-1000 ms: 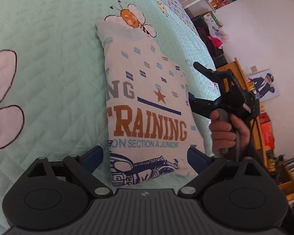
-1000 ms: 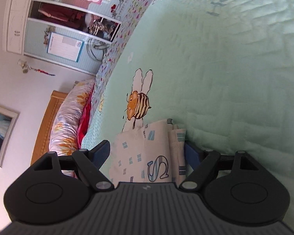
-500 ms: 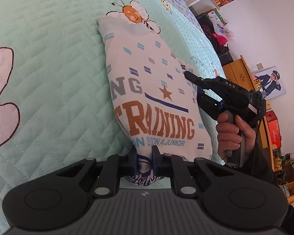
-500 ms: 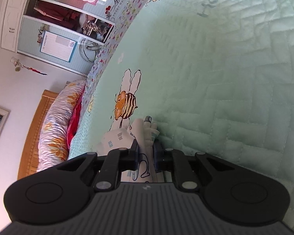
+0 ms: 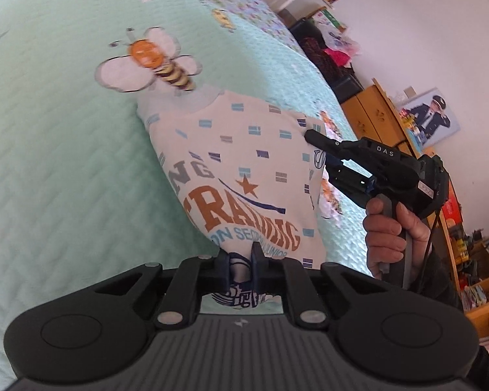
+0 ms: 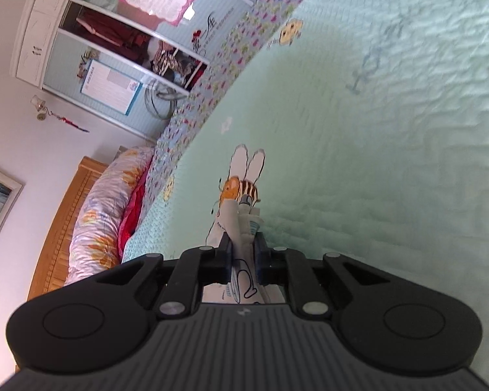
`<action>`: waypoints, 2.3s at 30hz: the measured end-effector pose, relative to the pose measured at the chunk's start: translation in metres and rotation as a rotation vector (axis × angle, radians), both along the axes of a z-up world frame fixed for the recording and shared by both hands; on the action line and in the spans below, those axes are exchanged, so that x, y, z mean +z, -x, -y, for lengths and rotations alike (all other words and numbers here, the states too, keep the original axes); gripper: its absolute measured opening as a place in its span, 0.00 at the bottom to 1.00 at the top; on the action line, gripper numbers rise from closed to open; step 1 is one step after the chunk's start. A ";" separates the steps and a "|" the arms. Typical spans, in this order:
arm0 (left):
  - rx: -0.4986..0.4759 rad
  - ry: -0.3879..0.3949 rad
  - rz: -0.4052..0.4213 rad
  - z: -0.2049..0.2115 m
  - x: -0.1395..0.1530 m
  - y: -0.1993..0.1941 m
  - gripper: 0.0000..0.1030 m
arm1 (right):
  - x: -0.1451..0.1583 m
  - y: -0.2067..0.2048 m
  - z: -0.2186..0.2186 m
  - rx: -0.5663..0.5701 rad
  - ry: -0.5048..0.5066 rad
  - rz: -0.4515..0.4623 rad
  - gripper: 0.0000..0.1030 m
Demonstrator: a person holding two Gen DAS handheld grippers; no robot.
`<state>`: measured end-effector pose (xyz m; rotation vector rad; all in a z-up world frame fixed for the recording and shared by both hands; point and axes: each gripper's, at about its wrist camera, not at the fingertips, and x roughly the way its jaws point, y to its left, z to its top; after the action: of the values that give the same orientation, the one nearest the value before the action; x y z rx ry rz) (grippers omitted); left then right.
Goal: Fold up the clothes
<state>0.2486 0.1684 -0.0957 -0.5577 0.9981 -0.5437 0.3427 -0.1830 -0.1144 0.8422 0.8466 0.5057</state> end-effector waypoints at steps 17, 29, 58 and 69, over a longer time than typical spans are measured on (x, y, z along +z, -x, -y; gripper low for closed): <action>-0.336 0.015 0.131 0.309 0.057 -0.064 0.11 | 0.082 0.093 0.292 -0.394 0.075 0.149 0.12; -0.487 -0.203 0.049 0.490 -0.017 -0.103 0.13 | 0.016 0.108 0.458 -0.616 0.122 0.059 0.12; -0.582 -0.358 0.418 0.483 -0.018 -0.024 0.43 | -0.036 0.200 0.340 -0.437 0.367 0.184 0.59; -0.617 -0.270 0.433 0.498 -0.019 -0.029 0.44 | -0.030 0.154 0.410 -0.571 0.187 0.223 0.54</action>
<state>0.2773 -0.3296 -0.1144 0.1281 0.7963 -1.0084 0.1886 -0.5932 -0.1448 0.7933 0.4101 0.0137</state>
